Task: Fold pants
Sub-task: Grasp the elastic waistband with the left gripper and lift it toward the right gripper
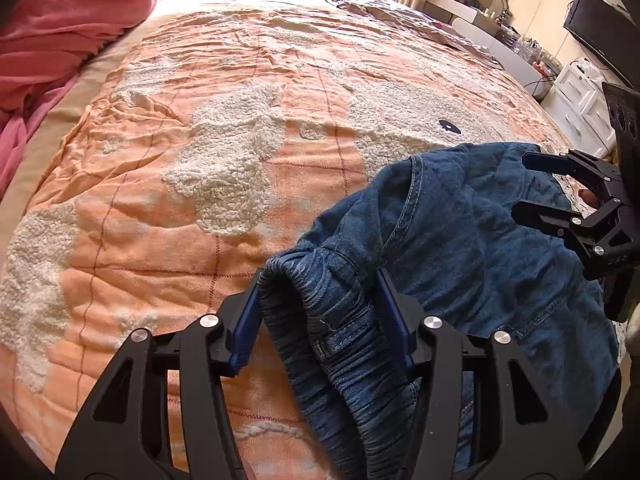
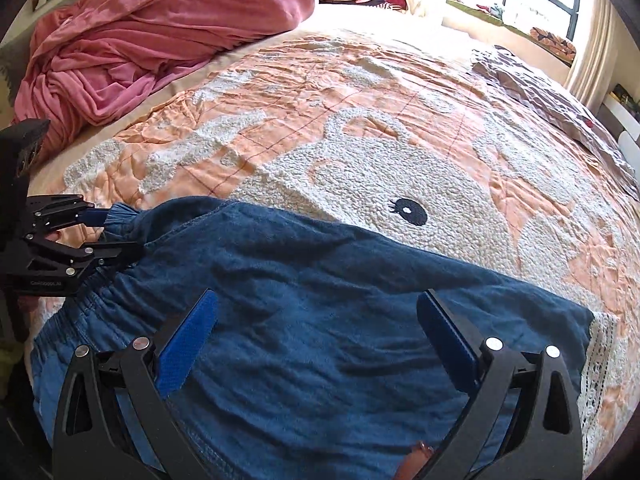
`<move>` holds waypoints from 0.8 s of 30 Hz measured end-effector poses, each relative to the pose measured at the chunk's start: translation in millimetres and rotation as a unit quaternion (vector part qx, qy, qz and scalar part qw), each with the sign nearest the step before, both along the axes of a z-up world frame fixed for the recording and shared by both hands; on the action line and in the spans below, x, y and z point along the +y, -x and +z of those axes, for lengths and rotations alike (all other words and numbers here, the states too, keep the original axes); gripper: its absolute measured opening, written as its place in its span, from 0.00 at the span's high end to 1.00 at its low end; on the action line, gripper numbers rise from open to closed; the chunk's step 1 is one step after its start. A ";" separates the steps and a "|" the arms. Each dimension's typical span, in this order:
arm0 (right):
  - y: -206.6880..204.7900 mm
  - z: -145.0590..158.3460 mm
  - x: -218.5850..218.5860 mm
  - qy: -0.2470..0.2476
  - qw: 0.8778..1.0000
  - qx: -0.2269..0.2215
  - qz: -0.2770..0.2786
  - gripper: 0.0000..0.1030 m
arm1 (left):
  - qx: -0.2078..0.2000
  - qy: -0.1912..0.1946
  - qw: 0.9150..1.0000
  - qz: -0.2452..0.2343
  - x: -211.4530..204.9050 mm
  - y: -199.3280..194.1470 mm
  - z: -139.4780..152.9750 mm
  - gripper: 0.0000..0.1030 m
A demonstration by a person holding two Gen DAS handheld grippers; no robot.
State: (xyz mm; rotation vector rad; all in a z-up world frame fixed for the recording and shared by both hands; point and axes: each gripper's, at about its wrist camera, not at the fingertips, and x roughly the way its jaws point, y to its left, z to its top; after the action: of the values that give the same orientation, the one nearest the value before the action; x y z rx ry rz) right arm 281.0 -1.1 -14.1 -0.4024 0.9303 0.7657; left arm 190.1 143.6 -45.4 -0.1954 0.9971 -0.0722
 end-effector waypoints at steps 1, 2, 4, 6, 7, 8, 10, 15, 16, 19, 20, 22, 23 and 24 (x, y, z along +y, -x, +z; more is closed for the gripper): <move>-2.2 -0.3 2.8 -0.001 1.000 0.003 0.010 0.04 | -0.002 0.006 1.000 0.001 1.5 -1.4 0.2 0.71; -4.6 -1.5 6.2 0.002 1.000 0.005 0.022 0.04 | -0.004 0.020 1.000 0.001 4.3 -1.8 0.1 0.79; -12.4 -5.0 13.1 0.016 0.999 0.004 0.046 0.04 | -0.007 0.042 0.999 0.002 9.6 -1.4 -0.2 0.84; -20.6 -7.7 21.9 0.033 0.997 -0.001 0.073 0.04 | -0.014 0.056 0.998 -0.001 11.6 0.5 2.1 0.87; -24.6 -8.3 27.9 0.040 0.995 -0.001 0.091 0.04 | -0.020 0.057 0.998 -0.003 11.1 1.8 4.1 0.88; -28.2 -8.5 34.4 0.047 0.993 -0.004 0.109 0.04 | -0.026 0.056 0.998 -0.005 10.1 3.4 6.3 0.88; -34.2 -9.2 45.9 0.055 0.988 0.000 0.147 0.04 | -0.038 0.052 0.998 -0.011 7.6 6.8 11.4 0.89; -37.0 -16.7 71.9 0.086 0.969 0.008 0.233 0.30 | -0.078 0.033 0.996 -0.028 1.6 19.1 28.2 0.90; -34.3 -19.5 76.0 0.091 0.962 0.020 0.255 0.39 | -0.086 0.032 0.995 -0.032 0.1 21.3 31.1 0.90; -20.7 -18.4 79.0 0.082 0.953 0.034 0.290 0.78 | -0.094 0.021 0.995 -0.041 -4.1 25.5 33.9 0.90; -15.7 -15.5 77.5 0.076 0.953 0.028 0.292 0.91 | -0.093 0.016 0.995 -0.040 -4.8 25.5 33.4 0.90; -7.5 -7.7 71.0 0.066 0.959 0.010 0.276 0.93 | -0.087 0.017 0.995 -0.034 -1.0 24.7 30.6 0.90; -3.3 -3.1 65.7 0.059 0.962 0.000 0.265 0.93 | -0.088 0.016 0.996 -0.031 0.5 24.7 30.5 0.90; 2.6 1.7 61.0 0.056 0.966 -0.015 0.253 0.93 | -0.090 0.015 0.995 -0.030 1.8 25.0 31.1 0.90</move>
State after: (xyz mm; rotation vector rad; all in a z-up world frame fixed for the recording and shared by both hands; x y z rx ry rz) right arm 278.4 59.9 -12.4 -0.7665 0.8528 1.1716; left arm 165.1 145.3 -14.3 -0.1832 0.8219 -0.1575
